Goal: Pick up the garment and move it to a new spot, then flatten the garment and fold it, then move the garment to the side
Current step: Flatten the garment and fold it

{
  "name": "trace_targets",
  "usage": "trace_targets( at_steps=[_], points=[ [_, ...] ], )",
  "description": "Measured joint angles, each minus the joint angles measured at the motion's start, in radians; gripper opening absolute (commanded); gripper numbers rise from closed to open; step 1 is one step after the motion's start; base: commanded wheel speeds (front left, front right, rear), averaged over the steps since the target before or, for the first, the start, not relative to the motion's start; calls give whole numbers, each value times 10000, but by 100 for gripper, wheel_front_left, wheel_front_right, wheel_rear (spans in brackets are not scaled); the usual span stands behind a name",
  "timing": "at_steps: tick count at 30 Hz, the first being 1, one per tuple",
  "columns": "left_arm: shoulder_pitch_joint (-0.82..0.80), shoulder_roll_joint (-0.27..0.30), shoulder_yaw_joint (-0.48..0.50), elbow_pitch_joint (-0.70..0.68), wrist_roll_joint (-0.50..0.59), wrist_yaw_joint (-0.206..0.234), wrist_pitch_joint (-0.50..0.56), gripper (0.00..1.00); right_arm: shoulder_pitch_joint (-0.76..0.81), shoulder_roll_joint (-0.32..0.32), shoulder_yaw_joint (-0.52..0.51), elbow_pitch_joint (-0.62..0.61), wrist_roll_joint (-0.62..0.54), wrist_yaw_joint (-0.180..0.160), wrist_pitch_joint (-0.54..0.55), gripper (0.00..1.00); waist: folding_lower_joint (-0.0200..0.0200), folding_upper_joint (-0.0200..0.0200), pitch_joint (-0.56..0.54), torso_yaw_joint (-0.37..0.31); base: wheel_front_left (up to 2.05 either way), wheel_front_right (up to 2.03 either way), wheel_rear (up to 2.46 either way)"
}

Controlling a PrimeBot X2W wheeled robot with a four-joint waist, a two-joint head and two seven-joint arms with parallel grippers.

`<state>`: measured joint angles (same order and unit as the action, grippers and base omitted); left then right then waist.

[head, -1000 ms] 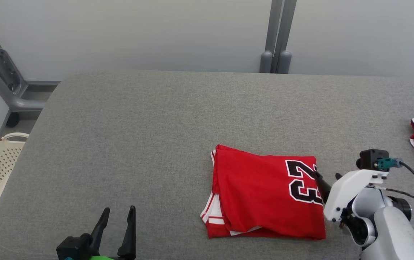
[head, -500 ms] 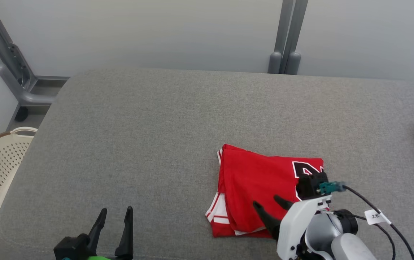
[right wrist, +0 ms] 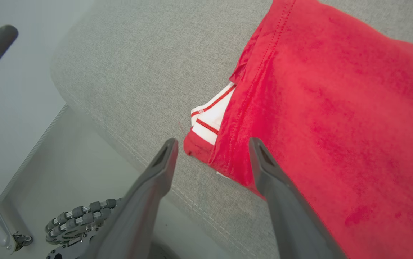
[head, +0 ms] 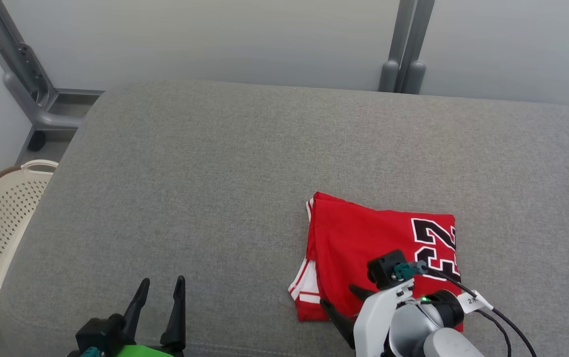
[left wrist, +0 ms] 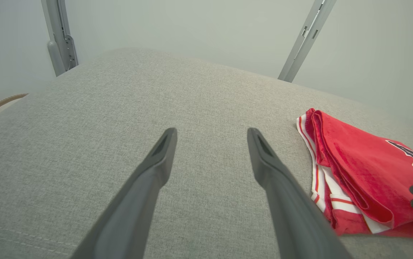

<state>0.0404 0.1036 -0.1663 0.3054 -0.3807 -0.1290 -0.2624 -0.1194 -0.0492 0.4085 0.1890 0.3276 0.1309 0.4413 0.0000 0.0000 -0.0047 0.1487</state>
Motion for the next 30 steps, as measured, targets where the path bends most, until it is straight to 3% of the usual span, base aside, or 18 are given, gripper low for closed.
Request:
trace_targets(
  at_steps=[9,10,12,16,18,20,30],
  points=[
    [-130,-59,-50,29,-27,0,0,100,-338,-2,36,633,-314,0,-113,100,0,0,199,270,0,0,0],
    [-130,-65,-48,36,-29,0,0,100,-354,0,56,677,-314,0,-113,87,0,0,219,298,0,0,0],
    [-131,-77,-65,42,-29,0,0,100,-379,0,81,784,-364,0,-75,42,0,0,261,351,0,0,0],
    [-154,-113,-86,61,-31,0,0,100,-459,-2,25,918,-495,0,-42,14,0,0,324,451,0,0,0],
    [-156,-123,-77,67,-31,0,0,100,-466,-2,12,980,-506,0,-23,12,0,0,344,483,0,0,0],
    [-160,-127,-77,79,-31,0,0,100,-487,-2,2,1018,-522,0,-13,0,0,0,355,505,0,0,0],
    [-195,-140,-75,115,-42,0,-2,100,-517,-4,109,1106,-445,0,42,0,0,0,371,520,0,0,0]
  ],
)
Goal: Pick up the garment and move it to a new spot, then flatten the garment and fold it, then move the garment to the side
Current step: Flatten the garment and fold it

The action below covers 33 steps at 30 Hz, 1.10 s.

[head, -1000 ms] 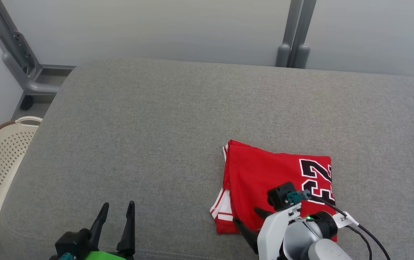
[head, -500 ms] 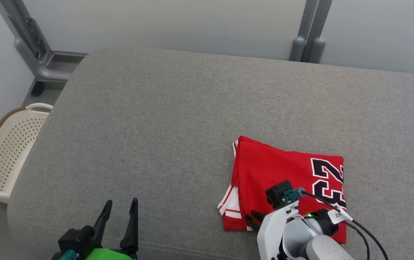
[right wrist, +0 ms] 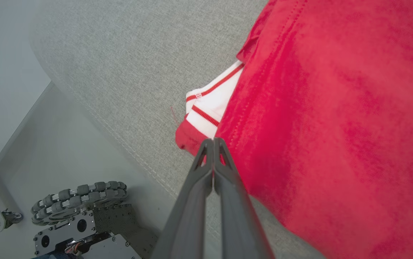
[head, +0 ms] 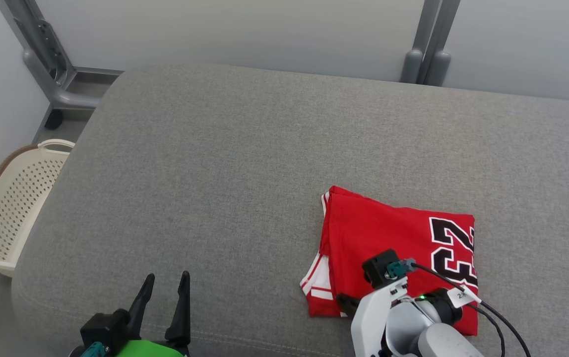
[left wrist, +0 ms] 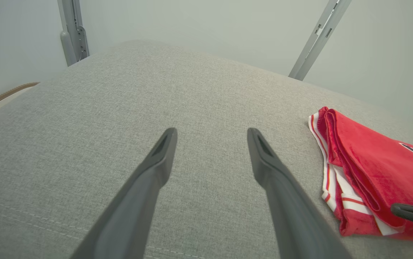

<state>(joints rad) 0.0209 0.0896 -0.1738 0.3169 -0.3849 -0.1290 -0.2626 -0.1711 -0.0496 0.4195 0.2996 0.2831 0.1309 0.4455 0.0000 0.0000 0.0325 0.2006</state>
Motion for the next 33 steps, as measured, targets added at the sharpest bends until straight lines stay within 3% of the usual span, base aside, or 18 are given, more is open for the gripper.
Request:
trace_targets(
  at_steps=[22,23,24,25,33],
  points=[
    [-71,13,-138,77,-19,0,2,100,-1001,0,1195,1007,777,0,-596,0,0,0,22,132,0,0,0],
    [-71,15,-144,81,-23,0,2,100,-1002,0,1256,1066,846,0,-571,23,0,0,19,141,0,0,0],
    [-71,19,-150,86,-35,0,2,100,-1002,-8,1325,1091,920,0,-560,73,0,0,12,147,0,0,0],
    [-70,21,-140,88,-46,0,0,100,-1001,2,1348,1091,1118,0,-612,100,0,0,2,145,0,0,0],
    [56,59,-25,92,-58,0,2,100,-1261,6,842,571,1900,0,-1141,100,0,0,-173,-99,0,0,0]
  ],
)
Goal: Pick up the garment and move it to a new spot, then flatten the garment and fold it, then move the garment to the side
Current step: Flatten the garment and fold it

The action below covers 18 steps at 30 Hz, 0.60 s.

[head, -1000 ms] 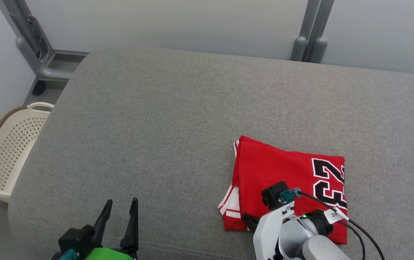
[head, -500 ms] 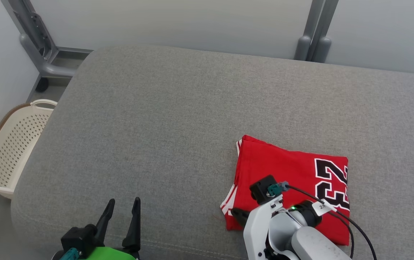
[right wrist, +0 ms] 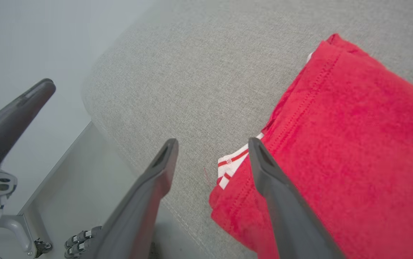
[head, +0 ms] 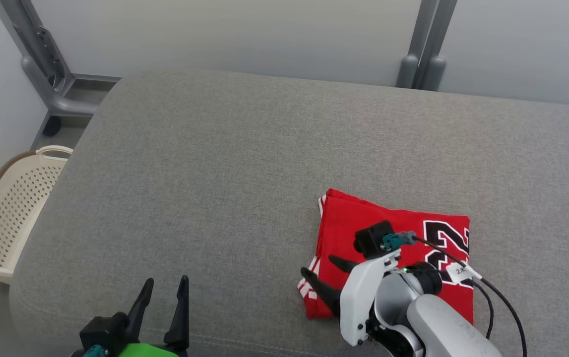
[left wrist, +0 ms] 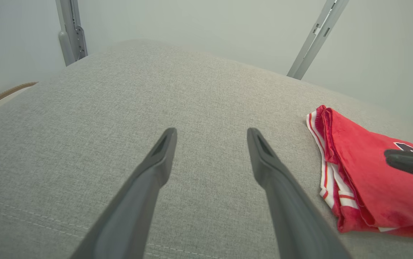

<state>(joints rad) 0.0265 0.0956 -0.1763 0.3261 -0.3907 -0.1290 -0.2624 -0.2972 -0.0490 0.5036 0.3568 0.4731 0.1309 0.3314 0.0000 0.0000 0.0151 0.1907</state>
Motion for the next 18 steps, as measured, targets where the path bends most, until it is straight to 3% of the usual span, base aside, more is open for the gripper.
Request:
trace_targets(
  at_steps=[6,18],
  points=[
    [50,31,25,-46,54,0,0,100,-19,-2,-1350,-167,-221,0,25,100,0,0,-164,-303,0,0,0],
    [245,107,121,-320,313,0,-2,100,1167,-6,-5227,-648,-1802,-2,596,100,0,0,-395,-863,0,0,0]
  ],
)
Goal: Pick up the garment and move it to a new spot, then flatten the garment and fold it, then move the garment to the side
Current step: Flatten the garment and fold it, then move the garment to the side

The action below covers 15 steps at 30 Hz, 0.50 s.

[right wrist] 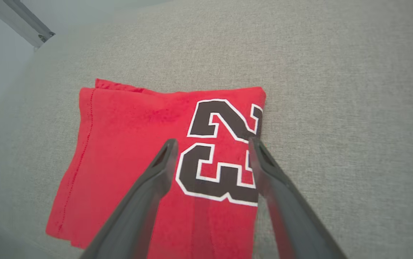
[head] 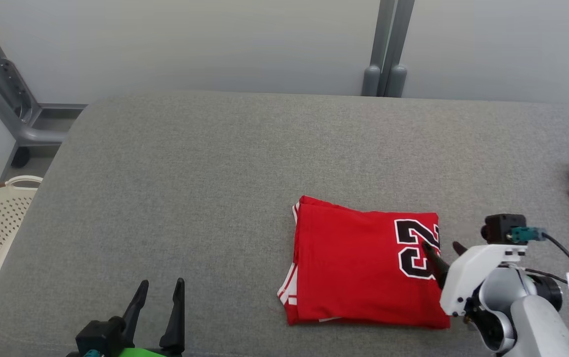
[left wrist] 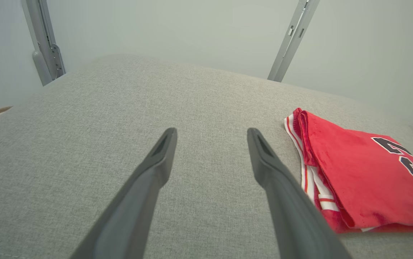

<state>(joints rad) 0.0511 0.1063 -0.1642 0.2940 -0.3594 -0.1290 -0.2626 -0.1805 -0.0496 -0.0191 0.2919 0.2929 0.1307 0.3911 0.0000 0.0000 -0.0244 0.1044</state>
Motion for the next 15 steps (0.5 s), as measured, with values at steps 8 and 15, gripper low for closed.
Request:
trace_targets(
  at_steps=[8,15],
  points=[
    [-72,35,-6,-113,12,0,2,100,196,0,-1076,-29,-136,0,65,100,0,0,236,-123,0,0,0],
    [-305,125,-90,-61,12,0,2,100,-186,-8,-1277,790,324,0,-324,100,0,0,574,-131,0,0,0]
  ],
)
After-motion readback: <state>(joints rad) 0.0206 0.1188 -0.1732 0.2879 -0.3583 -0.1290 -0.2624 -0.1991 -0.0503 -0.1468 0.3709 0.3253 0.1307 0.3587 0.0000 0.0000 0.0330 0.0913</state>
